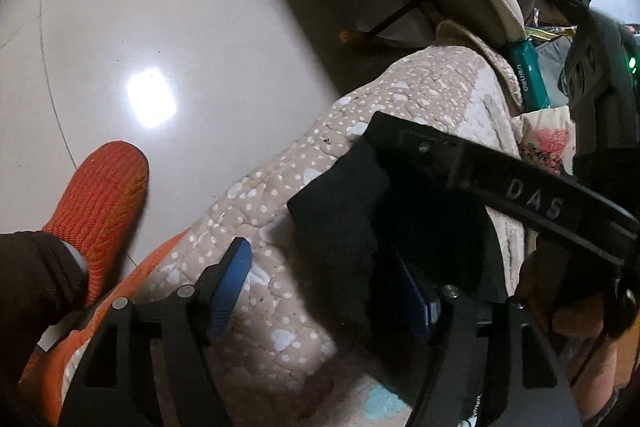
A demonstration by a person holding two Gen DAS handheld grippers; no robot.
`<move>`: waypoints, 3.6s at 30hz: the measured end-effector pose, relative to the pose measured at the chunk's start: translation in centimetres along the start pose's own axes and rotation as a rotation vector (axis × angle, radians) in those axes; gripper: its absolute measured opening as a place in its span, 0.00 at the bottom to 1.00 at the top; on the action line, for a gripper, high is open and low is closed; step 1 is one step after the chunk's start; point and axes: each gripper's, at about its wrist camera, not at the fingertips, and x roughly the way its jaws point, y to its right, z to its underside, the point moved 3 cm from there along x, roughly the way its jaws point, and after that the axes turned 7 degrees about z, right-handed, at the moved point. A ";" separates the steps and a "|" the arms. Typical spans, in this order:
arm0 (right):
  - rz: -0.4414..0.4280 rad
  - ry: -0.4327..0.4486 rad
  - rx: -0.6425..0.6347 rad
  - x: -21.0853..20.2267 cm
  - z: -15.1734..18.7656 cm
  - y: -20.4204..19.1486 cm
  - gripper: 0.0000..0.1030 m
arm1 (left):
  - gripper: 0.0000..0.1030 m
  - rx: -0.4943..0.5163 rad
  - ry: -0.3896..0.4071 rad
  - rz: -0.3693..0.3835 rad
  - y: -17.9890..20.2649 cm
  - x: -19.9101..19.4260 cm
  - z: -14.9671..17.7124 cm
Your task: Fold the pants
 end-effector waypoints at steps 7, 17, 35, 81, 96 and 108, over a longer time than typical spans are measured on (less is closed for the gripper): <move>0.055 0.013 -0.029 -0.8 0.3 -0.7 0.20 | 0.18 0.070 -0.029 0.040 1.4 -0.4 -0.1; 0.025 0.191 0.082 -7.9 3.0 1.3 0.18 | 0.10 0.140 -0.018 0.176 4.9 -2.8 0.9; -0.008 0.356 0.549 -13.1 20.4 13.3 0.18 | 0.13 0.618 -0.306 0.305 17.0 3.2 13.4; 0.415 0.166 0.537 -11.8 23.1 7.0 0.39 | 0.52 0.396 -0.034 0.045 9.8 -0.8 3.4; 0.409 0.026 0.929 -13.7 38.9 7.7 0.11 | 0.52 0.447 -0.205 0.114 10.8 2.8 7.9; 0.205 0.342 0.647 -19.9 24.5 9.3 0.67 | 0.53 0.643 -0.242 0.107 13.0 4.3 12.7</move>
